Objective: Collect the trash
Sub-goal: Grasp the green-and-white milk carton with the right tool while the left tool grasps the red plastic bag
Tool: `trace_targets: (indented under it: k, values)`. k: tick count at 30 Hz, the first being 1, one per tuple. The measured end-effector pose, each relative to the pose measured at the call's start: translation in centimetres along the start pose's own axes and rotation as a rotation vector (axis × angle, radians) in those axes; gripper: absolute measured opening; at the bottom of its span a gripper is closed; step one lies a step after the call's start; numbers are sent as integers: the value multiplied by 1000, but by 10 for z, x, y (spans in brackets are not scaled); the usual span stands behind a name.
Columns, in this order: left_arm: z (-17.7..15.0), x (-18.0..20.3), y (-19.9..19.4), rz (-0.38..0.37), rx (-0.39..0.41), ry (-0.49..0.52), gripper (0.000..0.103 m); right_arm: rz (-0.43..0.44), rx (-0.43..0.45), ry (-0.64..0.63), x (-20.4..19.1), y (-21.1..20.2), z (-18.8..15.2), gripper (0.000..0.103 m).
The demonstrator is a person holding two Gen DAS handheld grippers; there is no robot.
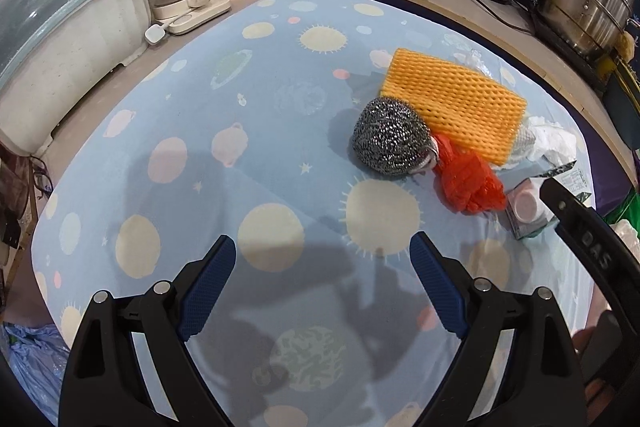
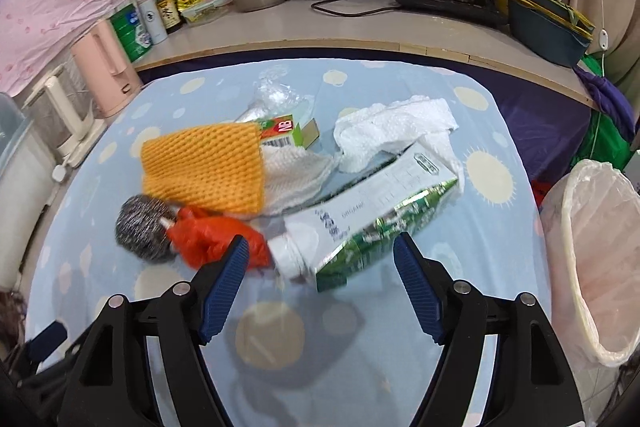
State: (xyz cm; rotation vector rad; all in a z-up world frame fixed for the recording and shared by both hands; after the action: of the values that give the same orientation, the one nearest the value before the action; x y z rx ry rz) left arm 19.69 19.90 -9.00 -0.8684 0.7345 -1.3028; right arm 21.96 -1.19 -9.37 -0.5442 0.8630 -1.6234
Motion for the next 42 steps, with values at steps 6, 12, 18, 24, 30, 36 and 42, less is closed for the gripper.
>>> trace_targets:
  k: [6,12,18,24,30,36,42]
  values:
    - [9,1,11,-6,-6,-1,85,-122,9,-26,-9,22,2,72]
    - [18,5,17,-22,-12,-4,85,-172,-14,-77,-6,26,-13,73]
    - [23,22,20,-59,-10,12,85,-123,-68,-17,29,26,-31,73]
    - [21,49,25,-101,-22,49,85,-26,-54,41,49,20,-25,74]
    - [22,59,23,-106,-19,55,85,29,-38,51,33,26,-10,76]
    - [24,59,27,-90,-26,56,85,12,-63,70,37,40,-6,66]
    - [24,68,35,-98,-40,66,85,31,-73,92,56,35,-11,56]
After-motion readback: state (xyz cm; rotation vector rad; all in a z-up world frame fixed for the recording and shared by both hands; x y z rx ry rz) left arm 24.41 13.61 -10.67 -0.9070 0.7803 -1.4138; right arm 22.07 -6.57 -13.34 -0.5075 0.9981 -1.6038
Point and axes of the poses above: each gripper's, at about its wrist camera, not at the fingertips, and y roughly the way its jaws point, x to its right, z to its top, the point moved 1 cm from there along y, roughly the way its jaws point, and after that the axes turned 2 degrees about z, right-handed, at the moved point
